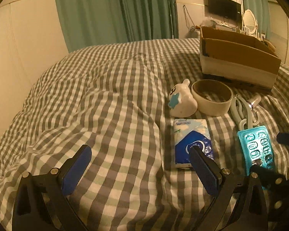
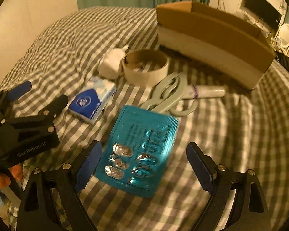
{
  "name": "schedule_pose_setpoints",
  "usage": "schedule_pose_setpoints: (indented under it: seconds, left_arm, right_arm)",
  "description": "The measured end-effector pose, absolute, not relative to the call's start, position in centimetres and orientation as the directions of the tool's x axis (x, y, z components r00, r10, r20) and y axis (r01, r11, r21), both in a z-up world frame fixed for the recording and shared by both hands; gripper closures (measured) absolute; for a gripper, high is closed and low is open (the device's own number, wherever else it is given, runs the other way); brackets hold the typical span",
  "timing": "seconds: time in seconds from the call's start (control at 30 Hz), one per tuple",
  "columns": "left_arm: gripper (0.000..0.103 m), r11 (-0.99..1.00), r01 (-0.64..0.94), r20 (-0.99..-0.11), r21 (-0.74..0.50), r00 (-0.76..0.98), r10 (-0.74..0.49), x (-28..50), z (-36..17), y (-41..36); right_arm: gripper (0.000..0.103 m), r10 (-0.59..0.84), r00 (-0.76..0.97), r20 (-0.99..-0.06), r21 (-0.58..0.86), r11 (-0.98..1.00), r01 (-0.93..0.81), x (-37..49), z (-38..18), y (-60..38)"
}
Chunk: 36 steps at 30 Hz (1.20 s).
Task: Organize objects
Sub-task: 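Grasp the blue Vinda tissue pack with left tool while right grasps the teal blister pack, then carry both items to the cardboard box and release them inside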
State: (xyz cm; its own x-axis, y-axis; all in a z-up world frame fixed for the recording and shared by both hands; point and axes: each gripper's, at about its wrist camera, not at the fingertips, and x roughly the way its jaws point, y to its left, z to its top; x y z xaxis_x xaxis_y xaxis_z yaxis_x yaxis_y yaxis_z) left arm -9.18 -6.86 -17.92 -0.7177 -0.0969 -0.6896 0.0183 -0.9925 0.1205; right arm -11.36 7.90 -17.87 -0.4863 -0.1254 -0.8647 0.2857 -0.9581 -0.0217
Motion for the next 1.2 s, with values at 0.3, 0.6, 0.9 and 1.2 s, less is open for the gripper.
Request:
schedule_pose_setpoints:
  seconds: [0.3, 0.6, 0.9, 1.2]
  left_arm:
    - [0.0, -0.992, -0.004, -0.707, 0.126, -0.702, -0.087, -9.7, -18.6, -6.5]
    - [0.0, -0.991, -0.122, -0.746, 0.052, -0.664, 0.042, -11.3, -19.3, -3.5]
    - [0.049, -0.98, -0.198, -0.815, 0.02, -0.571, 0.099, -13.7, -21.9, -1.7]
    - [0.05, -0.985, -0.162, -0.804, -0.055, -0.578, 0.14, -10.4, -18.9, -3.2]
  right_arm:
    - [0.042, -0.118, -0.48, -0.869, -0.037, -0.953, 0.3, -11.3, -18.0, 8.5]
    - [0.084, -0.139, -0.517, -0.844, -0.044, -0.945, 0.324, -10.9, -15.8, 8.9]
    - [0.095, -0.187, -0.54, -0.821, 0.001, -0.945, 0.326, -10.8, -13.8, 9.7]
    - [0.095, -0.204, -0.59, -0.781, 0.015, -0.951, 0.309, -10.3, -11.5, 10.5]
